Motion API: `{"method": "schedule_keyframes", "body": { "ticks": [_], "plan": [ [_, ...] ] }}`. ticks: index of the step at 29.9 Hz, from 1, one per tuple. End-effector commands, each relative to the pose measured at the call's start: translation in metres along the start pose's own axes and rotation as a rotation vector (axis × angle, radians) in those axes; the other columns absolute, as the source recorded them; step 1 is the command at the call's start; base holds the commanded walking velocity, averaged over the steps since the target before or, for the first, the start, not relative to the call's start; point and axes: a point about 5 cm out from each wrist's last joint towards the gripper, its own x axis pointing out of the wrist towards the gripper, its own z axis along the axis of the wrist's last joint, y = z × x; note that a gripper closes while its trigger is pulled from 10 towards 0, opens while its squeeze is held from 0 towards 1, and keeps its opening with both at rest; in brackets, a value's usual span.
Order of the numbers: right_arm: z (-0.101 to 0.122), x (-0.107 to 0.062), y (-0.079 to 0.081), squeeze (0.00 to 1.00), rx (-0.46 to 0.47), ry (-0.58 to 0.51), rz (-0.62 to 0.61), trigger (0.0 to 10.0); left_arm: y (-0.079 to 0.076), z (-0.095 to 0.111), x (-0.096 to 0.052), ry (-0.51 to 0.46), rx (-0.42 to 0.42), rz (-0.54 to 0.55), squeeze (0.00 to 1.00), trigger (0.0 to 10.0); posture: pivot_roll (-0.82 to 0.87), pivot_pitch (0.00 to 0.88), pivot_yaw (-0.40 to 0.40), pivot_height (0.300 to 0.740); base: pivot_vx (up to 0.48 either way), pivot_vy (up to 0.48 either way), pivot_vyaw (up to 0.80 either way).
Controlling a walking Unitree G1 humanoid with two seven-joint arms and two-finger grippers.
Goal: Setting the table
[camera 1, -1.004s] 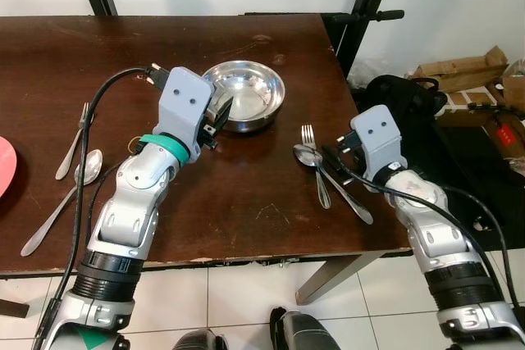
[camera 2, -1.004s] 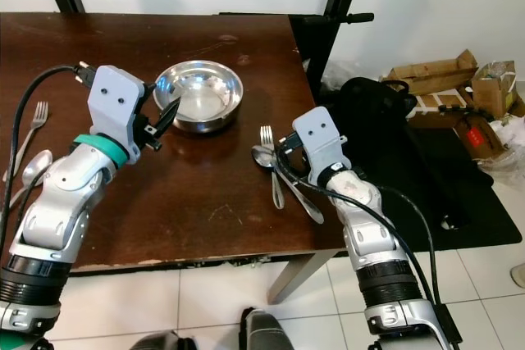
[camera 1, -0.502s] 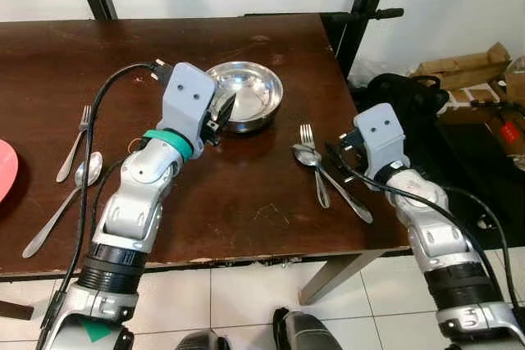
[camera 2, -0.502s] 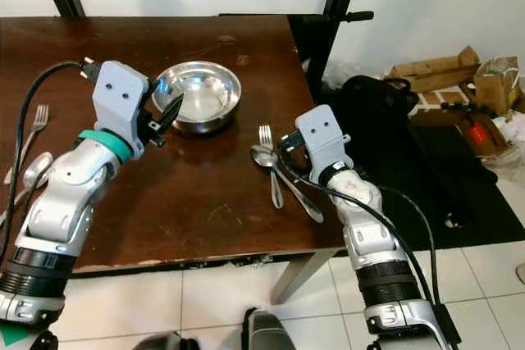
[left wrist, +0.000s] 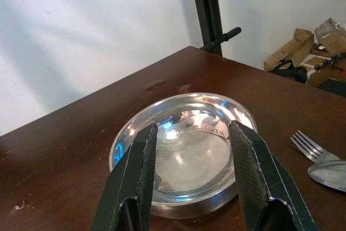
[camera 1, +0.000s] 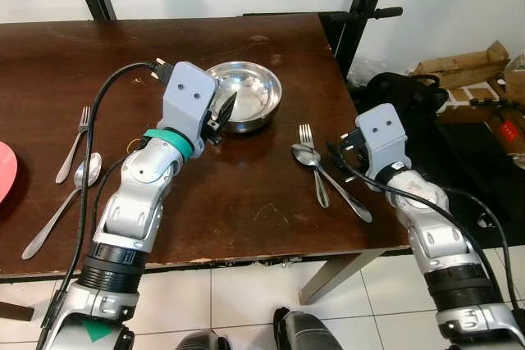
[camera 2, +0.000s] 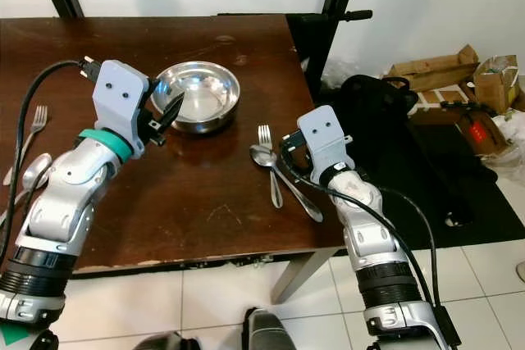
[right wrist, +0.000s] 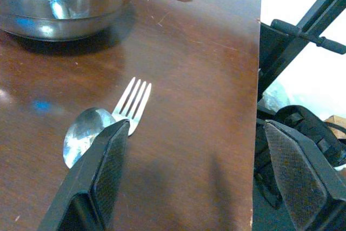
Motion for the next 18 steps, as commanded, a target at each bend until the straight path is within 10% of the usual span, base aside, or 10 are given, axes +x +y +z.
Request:
{"method": "schedule_keyframes", "body": {
  "ticks": [1,18],
  "plan": [
    [0.0004,-0.0017,-0.0002,0.0,0.007,-0.011,-0.012,10.0,0.0012,-0.0019,0.0005,0.007,0.003,0.001,0.0,10.0,-0.13,0.0,0.071,0.74,0.0,0.0,0.0],
    [0.0008,-0.0025,0.0,0.0,0.019,-0.02,-0.041,10.0,0.0012,0.0012,0.0069,-0.003,0.012,-0.016,0.0,10.0,-0.14,0.0,0.098,0.74,0.0,0.0,0.0]
  ]
}}
